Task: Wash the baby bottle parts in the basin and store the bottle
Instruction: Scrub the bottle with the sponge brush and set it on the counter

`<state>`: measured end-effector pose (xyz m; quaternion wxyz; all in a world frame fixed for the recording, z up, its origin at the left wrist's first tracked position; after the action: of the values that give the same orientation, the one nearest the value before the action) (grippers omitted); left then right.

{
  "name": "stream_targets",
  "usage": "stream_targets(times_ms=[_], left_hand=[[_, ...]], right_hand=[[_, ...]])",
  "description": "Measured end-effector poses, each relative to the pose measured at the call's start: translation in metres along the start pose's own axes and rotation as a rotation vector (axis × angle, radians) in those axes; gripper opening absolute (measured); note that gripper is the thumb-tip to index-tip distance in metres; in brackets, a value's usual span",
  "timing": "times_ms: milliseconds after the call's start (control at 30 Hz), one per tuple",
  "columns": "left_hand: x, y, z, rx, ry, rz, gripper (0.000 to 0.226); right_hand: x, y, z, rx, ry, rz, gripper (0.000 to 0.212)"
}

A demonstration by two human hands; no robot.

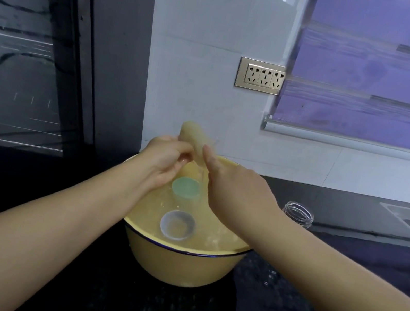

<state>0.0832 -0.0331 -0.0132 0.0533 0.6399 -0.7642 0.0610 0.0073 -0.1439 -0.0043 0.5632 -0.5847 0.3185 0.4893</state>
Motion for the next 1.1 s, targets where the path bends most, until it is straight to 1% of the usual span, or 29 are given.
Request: stream_targets(times_ms=[100, 200, 333, 433, 533, 600, 667, 767, 833, 900, 1000, 1100], left_hand=[[0.002, 0.001, 0.000, 0.023, -0.103, 0.041, 0.027], [0.004, 0.004, -0.001, 0.052, -0.149, 0.073, 0.032], [0.000, 0.002, -0.003, 0.030, -0.084, 0.008, 0.032], [-0.003, -0.002, 0.001, 0.017, -0.118, -0.041, 0.041], [-0.004, -0.003, 0.002, 0.031, -0.152, -0.048, 0.044], [-0.005, -0.004, 0.001, 0.048, -0.161, -0.078, 0.042], [-0.006, -0.004, 0.001, 0.070, -0.187, -0.094, 0.038], [-0.003, -0.002, 0.001, 0.083, -0.205, -0.049, 0.029], [-0.002, -0.001, 0.001, 0.075, -0.218, -0.042, 0.027], [-0.002, 0.000, 0.000, 0.085, -0.232, -0.030, 0.027], [0.000, 0.002, 0.001, 0.135, -0.321, 0.001, 0.033], [0.002, -0.001, 0.004, 0.198, -0.433, 0.017, 0.048]], right_hand=[[-0.004, -0.008, 0.006, 0.007, 0.013, -0.022, 0.070], [-0.003, -0.020, 0.004, 0.061, -0.048, -0.024, 0.067], [0.003, -0.030, -0.004, 0.104, -0.099, -0.039, 0.062], [0.002, -0.029, -0.017, 0.151, -0.144, -0.055, 0.060], [-0.007, -0.022, -0.023, 0.135, -0.194, -0.109, 0.056], [-0.016, -0.017, -0.022, 0.092, -0.249, -0.147, 0.050], [-0.019, -0.012, -0.014, 0.027, -0.295, -0.132, 0.047], [-0.012, -0.007, -0.001, -0.029, -0.296, -0.044, 0.045], [-0.003, -0.006, 0.000, -0.028, -0.241, 0.001, 0.050], [0.004, -0.010, -0.002, -0.019, -0.153, 0.007, 0.058], [0.005, -0.023, -0.012, 0.073, -0.127, -0.018, 0.061], [0.005, -0.035, -0.028, 0.139, -0.257, 0.013, 0.054]])
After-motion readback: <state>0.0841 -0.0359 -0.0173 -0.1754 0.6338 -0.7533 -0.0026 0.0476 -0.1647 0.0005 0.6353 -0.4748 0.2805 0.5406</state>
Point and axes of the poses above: each hand's wrist, its own y-axis away from the middle knuckle, its own x-axis out of the palm, z = x × y, the point moved 3 cm from there along -y, towards the middle knuckle, and after that the axes turned 15 degrees about -y, right-handed, at the moved point
